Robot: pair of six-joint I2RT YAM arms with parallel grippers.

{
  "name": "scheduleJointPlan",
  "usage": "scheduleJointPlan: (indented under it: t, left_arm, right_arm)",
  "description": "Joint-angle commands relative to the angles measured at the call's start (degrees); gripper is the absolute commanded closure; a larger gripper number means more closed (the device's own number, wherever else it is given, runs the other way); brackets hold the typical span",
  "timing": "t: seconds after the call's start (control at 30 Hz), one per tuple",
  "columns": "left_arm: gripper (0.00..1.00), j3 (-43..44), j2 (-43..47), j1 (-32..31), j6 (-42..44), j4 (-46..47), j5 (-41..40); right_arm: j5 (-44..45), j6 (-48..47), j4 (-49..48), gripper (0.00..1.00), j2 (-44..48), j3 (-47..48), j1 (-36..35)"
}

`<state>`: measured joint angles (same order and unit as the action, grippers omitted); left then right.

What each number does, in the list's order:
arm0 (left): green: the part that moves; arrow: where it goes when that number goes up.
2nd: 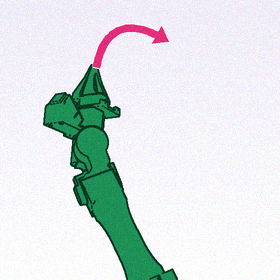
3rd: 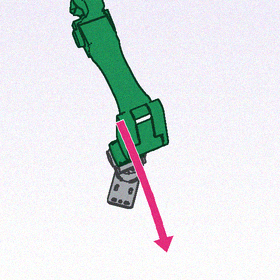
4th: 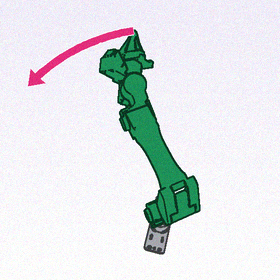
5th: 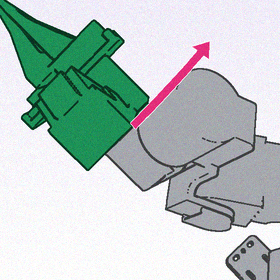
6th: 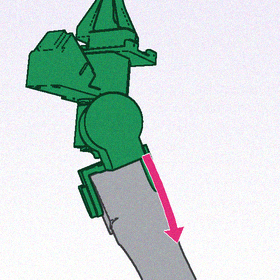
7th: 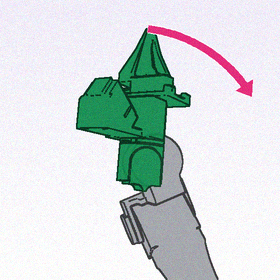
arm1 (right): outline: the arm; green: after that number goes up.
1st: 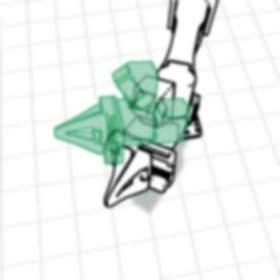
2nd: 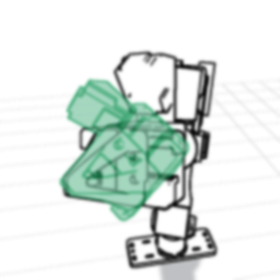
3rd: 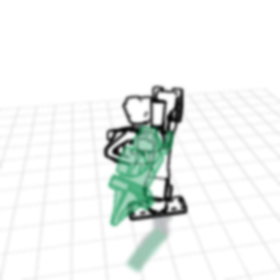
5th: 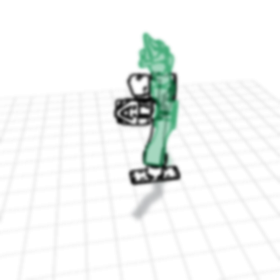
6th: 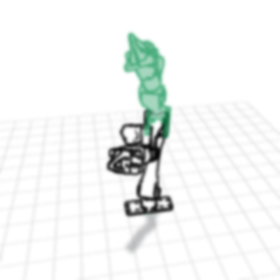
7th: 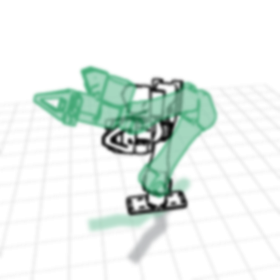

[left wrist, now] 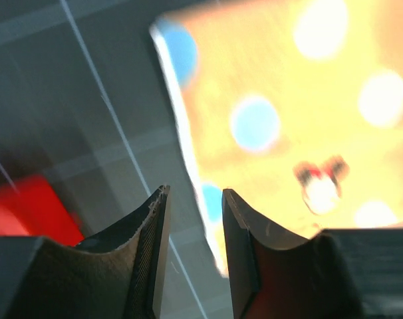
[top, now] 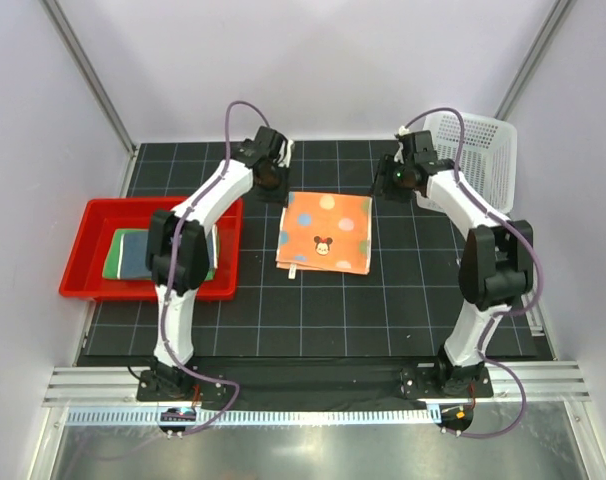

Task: Fold and stack the towels
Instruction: Fold the towel

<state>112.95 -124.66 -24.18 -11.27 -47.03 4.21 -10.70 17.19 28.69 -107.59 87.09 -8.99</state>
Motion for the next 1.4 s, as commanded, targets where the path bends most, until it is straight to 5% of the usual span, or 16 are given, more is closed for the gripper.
scheduleJointPlan:
  t: [0.0,0.27,0.53,0.87,0.97,1.1,1.37]
  left_arm:
    - [0.61,-8.3,9.9,-3.5,-10.2,2.6,-1.0]
    - [0.64,-29.9,18.3,-8.5,-12.9,8.3,-3.6]
    - [0.78,-33.3,16.0,-10.4,-15.5,8.2,-5.5]
    - [0.79,-34.7,14.4,-10.8,-17.1,6.7,-6.8]
    - [0.76,-33.8,15.8,-10.8,-17.9,5.1,-8.5]
    - [0.57,-32.4,19.1,-10.6,-20.5,4.7,-12.4]
    - [0.56,-35.9,18.0,-10.4,-24.5,9.1,-12.6]
  right_arm:
    - [4.7,9.9,6.6,0.46,6.5,-6.6,-4.7]
    - [6.5,16.5,-0.4,0.51,15.0,-25.1,-11.4]
    - [7.5,14.5,-3.0,0.62,14.4,-31.2,-13.0]
    - [9.8,11.5,-3.4,0.62,13.2,-32.8,-13.1]
    - [10.1,12.2,-2.5,0.62,13.7,-32.2,-13.0]
    - [8.6,15.8,-3.6,0.62,15.4,-32.9,-13.0]
    - [8.7,19.8,-5.5,0.6,16.4,-35.2,-13.1]
